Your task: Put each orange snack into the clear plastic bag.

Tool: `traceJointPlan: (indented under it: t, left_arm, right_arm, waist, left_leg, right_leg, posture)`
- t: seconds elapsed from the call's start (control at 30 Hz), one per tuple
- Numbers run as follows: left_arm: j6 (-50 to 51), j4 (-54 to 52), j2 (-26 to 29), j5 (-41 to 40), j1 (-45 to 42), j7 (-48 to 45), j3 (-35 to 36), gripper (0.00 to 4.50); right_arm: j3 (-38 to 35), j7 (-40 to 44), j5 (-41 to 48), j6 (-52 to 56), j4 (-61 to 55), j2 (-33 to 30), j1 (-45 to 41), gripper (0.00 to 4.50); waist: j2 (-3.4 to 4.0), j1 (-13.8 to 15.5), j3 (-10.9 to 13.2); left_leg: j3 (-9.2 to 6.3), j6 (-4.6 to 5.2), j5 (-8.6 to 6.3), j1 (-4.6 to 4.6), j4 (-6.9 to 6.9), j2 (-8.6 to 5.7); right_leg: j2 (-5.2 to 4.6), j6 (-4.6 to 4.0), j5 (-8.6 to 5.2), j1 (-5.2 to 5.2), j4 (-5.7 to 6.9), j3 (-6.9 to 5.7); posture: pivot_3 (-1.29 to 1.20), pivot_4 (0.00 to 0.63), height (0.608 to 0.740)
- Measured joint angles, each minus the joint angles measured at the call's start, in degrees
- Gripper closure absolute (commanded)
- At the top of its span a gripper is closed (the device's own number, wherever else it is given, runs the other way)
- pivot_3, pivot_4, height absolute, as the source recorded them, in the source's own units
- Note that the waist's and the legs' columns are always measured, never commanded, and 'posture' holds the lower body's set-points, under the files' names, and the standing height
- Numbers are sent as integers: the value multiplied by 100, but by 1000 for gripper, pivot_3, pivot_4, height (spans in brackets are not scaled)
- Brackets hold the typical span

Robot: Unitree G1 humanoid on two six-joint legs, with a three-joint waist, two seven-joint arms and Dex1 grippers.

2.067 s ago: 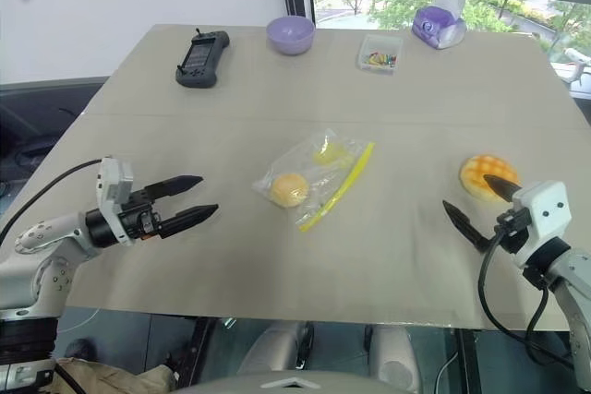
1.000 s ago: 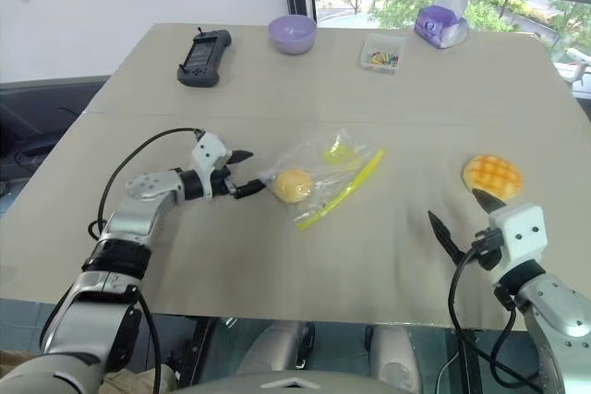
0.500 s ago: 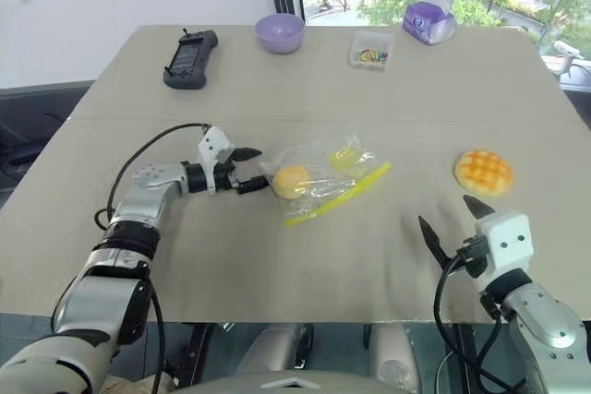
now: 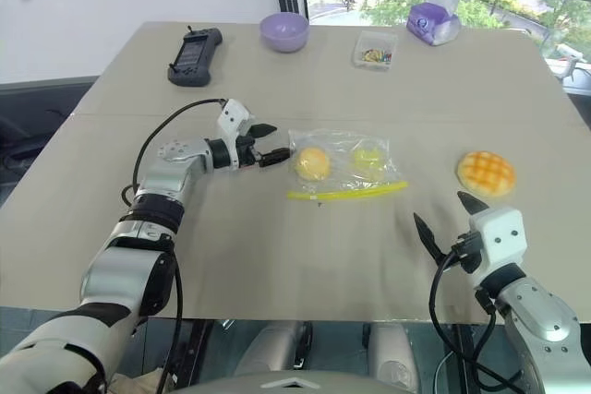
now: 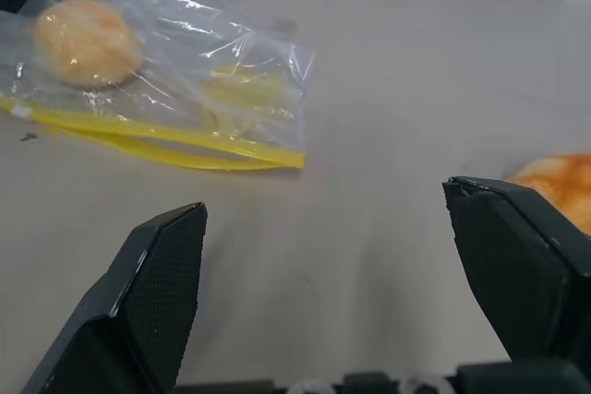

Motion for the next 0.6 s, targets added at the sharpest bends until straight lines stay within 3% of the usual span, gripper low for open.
traceJointPlan:
  t: [0.1, 0.33, 0.6]
  left_arm:
    - [598, -207, 197, -295, 148, -505, 147, 20]
    - [2733, -2124, 945, -1161, 1396, -1398, 319, 20]
    - [3574, -2746, 480, -1393, 1489, -968, 276, 20]
  right_arm:
    - [34, -4, 0, 106, -4, -2, -84, 40]
    - [293, 74, -7, 177, 51, -79, -355, 40]
    - [396, 147, -30, 175, 203, -119, -530, 40]
  waist:
    - [-4, -74, 3]
    - [-4, -98, 3]
    - [-6, 81, 0]
  left_leg:
    - [8, 4, -3, 0, -4, 3]
    - [17, 7, -5, 6, -3, 18]
    - [16, 7, -5, 10, 0, 9]
  right_leg:
    - [3, 0, 0, -7, 2, 13]
    - [5, -1, 0, -8, 3, 27]
    - [3, 1, 2, -5, 8, 24]
  posture:
    - [0, 150, 740]
    - [0, 150, 740]
    - [0, 150, 740]
